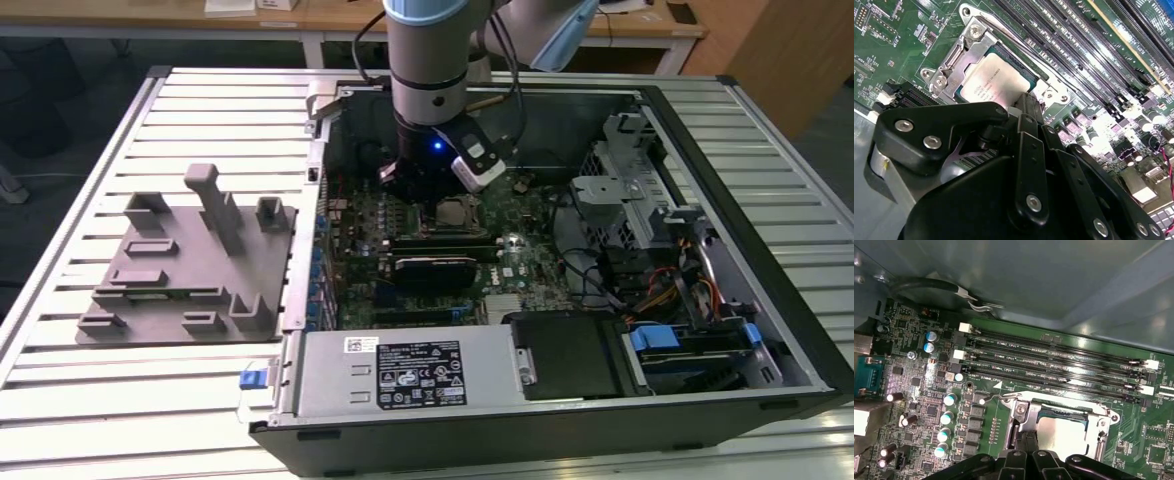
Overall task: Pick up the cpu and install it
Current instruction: 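Close the cpu cover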
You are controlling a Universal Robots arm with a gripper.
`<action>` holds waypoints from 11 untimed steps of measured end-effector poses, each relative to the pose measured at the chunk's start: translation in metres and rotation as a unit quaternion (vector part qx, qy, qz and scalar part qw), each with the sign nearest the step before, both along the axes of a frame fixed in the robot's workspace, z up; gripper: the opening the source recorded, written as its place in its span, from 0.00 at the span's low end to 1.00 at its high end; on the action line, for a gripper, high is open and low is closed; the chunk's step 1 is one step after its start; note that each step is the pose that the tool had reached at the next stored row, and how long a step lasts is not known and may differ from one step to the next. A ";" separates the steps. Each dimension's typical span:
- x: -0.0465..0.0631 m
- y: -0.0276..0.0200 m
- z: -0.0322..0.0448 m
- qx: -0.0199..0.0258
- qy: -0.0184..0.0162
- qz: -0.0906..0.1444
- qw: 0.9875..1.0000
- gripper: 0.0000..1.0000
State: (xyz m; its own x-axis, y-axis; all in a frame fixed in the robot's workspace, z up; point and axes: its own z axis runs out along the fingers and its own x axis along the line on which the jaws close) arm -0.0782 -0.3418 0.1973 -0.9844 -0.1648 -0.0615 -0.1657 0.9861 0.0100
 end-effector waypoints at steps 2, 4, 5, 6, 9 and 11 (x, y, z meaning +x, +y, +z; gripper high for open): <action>0.000 0.0000 0.0000 0.000 0.000 0.000 1.000 0.11; 0.000 0.0001 0.0008 0.000 0.000 0.000 1.000 0.11; 0.000 0.0001 0.0022 0.000 0.000 0.000 1.000 0.11; 0.000 0.0000 0.0038 0.000 0.000 0.000 1.000 0.11; 0.000 0.0000 0.0093 0.000 0.000 0.000 1.000 0.11; 0.000 0.0000 0.0140 0.000 0.000 0.000 1.000 0.11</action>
State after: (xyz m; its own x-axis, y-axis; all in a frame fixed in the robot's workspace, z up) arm -0.0781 -0.3418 0.2113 -0.9843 -0.1649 -0.0625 -0.1658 0.9861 0.0101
